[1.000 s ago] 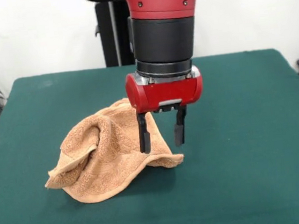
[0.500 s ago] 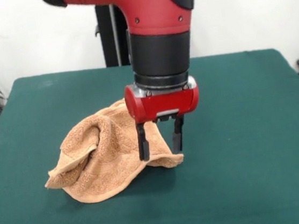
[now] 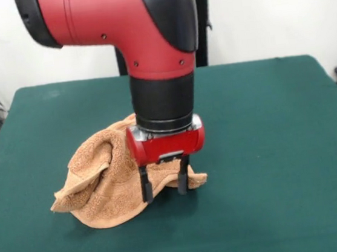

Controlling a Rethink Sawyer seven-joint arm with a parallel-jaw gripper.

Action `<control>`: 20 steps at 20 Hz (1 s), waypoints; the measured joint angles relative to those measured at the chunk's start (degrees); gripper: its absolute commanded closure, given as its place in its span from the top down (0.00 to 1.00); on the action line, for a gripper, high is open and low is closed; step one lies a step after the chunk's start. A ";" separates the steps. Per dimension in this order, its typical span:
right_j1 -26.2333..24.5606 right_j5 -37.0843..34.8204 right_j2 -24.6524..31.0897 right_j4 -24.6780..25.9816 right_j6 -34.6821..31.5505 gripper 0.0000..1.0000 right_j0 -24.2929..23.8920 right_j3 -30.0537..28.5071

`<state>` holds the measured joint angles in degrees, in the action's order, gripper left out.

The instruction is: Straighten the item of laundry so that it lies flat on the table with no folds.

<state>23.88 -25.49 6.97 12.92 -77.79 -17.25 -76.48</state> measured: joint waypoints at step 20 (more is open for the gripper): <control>-2.16 0.01 0.01 2.28 0.00 1.00 -0.19 0.61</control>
<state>21.72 -25.48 6.98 15.20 -77.79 -17.44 -75.87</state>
